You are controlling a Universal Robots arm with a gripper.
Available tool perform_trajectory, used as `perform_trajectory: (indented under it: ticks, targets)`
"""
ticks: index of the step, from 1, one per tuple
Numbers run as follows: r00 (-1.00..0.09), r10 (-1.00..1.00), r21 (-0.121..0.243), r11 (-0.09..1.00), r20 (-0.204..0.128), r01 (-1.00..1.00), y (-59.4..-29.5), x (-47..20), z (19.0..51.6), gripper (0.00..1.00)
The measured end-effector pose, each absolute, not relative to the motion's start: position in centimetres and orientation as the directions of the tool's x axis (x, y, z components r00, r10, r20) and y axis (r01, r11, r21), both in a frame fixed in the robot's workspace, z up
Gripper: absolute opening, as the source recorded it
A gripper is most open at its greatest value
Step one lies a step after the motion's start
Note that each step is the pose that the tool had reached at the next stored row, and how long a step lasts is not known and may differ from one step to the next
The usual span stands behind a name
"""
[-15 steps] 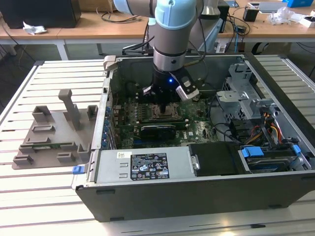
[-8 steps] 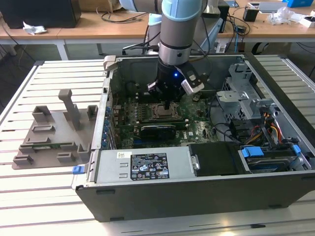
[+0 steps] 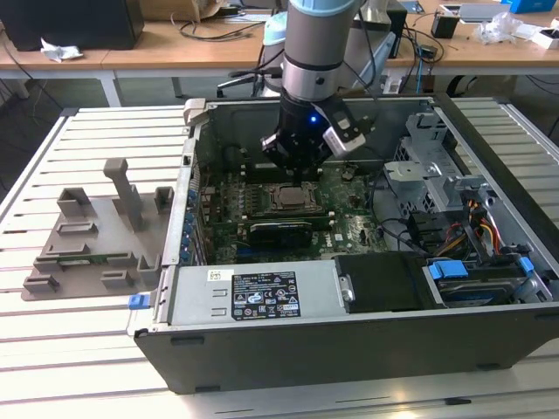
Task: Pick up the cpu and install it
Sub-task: 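Install the second cpu locking lever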
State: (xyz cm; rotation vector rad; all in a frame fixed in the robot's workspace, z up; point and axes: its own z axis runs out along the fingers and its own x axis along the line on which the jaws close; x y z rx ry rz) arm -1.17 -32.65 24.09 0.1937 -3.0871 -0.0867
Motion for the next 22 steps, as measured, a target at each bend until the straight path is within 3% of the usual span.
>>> perform_trajectory:
  ticks: [22]
  targets:
    - [-0.991, -0.126, 0.059, 0.991, 0.044, -0.124, -32.6, -1.2, 29.2, 0.11]
